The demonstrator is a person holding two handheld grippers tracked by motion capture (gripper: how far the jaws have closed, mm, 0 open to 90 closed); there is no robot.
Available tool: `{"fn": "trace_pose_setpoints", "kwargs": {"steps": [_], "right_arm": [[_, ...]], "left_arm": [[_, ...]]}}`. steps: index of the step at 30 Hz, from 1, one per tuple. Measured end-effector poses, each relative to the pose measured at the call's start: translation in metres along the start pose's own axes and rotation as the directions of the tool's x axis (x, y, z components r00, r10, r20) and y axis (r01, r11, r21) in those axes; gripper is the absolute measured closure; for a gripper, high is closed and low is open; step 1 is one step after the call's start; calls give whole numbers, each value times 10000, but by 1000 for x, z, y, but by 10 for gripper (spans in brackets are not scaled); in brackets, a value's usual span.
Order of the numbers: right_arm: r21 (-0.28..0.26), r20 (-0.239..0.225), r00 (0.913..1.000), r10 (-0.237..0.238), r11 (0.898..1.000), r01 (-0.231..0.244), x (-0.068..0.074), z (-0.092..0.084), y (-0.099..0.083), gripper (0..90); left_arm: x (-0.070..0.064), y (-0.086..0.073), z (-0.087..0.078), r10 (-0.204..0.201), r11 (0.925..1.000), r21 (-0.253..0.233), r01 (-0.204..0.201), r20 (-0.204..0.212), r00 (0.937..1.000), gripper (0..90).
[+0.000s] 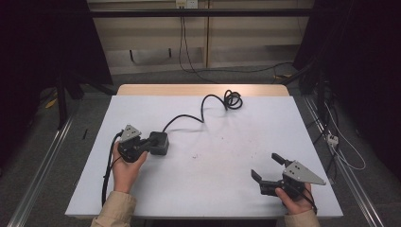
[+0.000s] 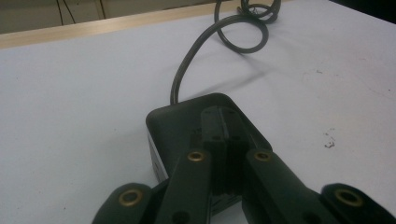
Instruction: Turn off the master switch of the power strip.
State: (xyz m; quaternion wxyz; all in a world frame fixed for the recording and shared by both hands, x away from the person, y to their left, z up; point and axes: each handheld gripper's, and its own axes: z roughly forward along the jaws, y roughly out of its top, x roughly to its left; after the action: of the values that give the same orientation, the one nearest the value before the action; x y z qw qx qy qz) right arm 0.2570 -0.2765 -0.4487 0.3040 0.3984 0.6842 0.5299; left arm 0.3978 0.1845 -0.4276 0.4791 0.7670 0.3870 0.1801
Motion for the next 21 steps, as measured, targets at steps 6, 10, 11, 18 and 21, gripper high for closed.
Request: {"fn": "trace_pose_setpoints", "kwargs": {"steps": [6, 10, 11, 18, 21], "right_arm": [[6, 6, 10000, -24, 10000, 24, 1, 0, 0, 46], [-4, 7, 10000, -23, 10000, 23, 0, 0, 0, 46], [-1, 8, 10000, -14, 10000, 14, 0, 0, 0, 46], [0, 0, 10000, -26, 10000, 26, 1, 0, 0, 47], [4, 9, 10000, -16, 10000, 16, 0, 0, 0, 47]], "left_arm": [[-1, 0, 0, 159, 9999, 11, -159, -78, 9998, 900], [-1, 0, 0, 182, 9998, 42, -182, -61, 9998, 900], [-1, 0, 0, 135, 9999, 35, -134, -55, 9999, 900], [-1, 0, 0, 259, 9997, 58, -258, -94, 9996, 900], [-1, 0, 0, 130, 9999, 12, -130, -46, 9999, 900]]}}
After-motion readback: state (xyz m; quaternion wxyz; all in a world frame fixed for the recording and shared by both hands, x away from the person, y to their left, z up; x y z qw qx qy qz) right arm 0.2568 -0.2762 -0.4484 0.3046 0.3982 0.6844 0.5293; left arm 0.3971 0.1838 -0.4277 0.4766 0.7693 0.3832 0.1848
